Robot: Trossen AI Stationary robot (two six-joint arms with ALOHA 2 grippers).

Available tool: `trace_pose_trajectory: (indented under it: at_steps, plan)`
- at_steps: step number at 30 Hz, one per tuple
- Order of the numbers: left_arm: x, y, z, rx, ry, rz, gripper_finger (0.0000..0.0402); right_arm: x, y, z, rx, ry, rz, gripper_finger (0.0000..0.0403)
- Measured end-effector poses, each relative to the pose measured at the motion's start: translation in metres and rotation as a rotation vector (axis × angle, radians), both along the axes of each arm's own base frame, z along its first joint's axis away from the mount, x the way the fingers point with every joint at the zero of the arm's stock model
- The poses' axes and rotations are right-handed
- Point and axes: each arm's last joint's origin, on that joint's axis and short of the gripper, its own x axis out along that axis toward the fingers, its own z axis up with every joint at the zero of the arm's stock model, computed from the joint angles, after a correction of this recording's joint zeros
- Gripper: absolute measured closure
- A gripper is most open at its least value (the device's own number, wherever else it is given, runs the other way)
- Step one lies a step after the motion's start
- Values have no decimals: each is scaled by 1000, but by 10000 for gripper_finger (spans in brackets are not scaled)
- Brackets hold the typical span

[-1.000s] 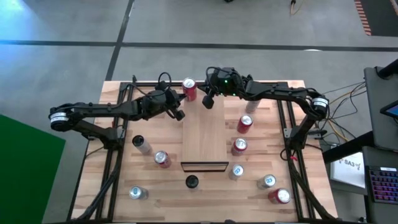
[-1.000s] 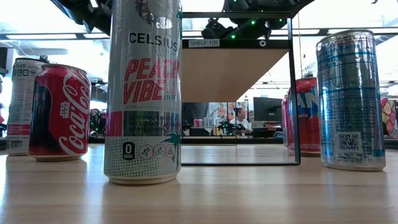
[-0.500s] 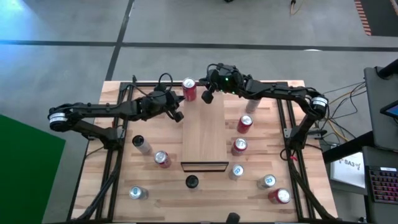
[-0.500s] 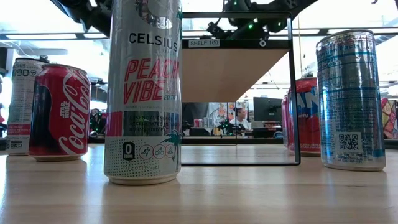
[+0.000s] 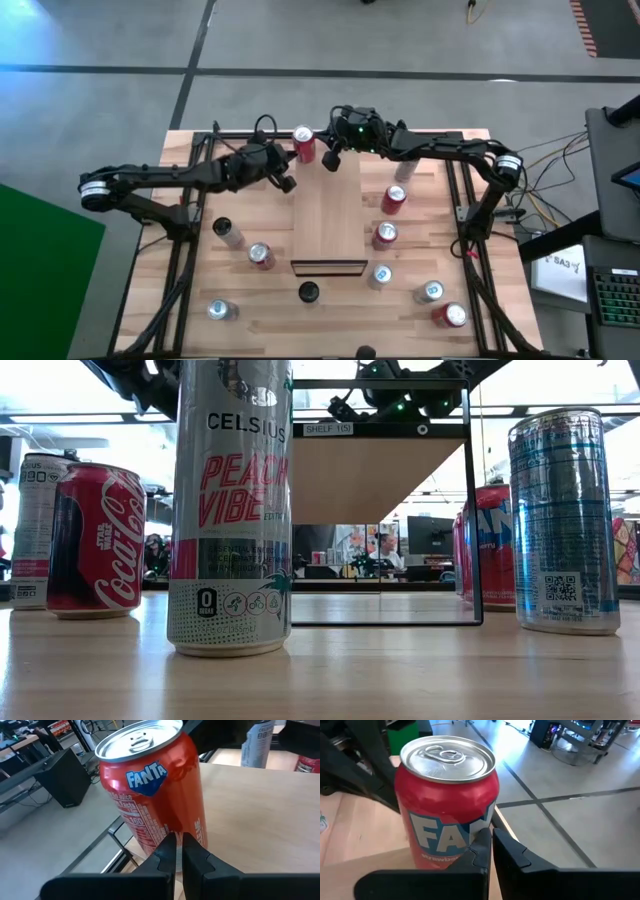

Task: Place canned beverage on shelf
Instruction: Put the top left orange soda can on the shelf

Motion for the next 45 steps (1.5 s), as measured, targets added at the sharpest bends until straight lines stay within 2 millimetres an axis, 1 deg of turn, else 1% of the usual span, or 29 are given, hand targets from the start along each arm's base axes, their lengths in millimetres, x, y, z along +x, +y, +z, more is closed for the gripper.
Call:
trace_pose_trajectory:
  at_steps: [7,16,20,23,27,32,39,45]
  plan:
    - [-1,3,0,2,1,10,402,-4,7,5,-15,38,32,392]
    - [-1,4,1,9,0,11,402,-11,16,15,-21,59,61,392]
    - [-1,4,1,12,-8,10,402,-11,22,16,-23,70,74,392]
    - [-1,4,1,11,-6,10,402,-12,23,16,-22,84,51,392]
    - [-1,4,1,11,-3,10,402,-14,22,17,-26,103,-9,392]
    - [-1,4,0,3,-1,12,402,-17,13,17,-44,103,-54,392]
    - [-1,4,0,-12,-6,18,402,-11,4,8,-49,84,-71,392]
    - [-1,4,0,-10,-12,18,402,-7,2,4,-52,74,-64,392]
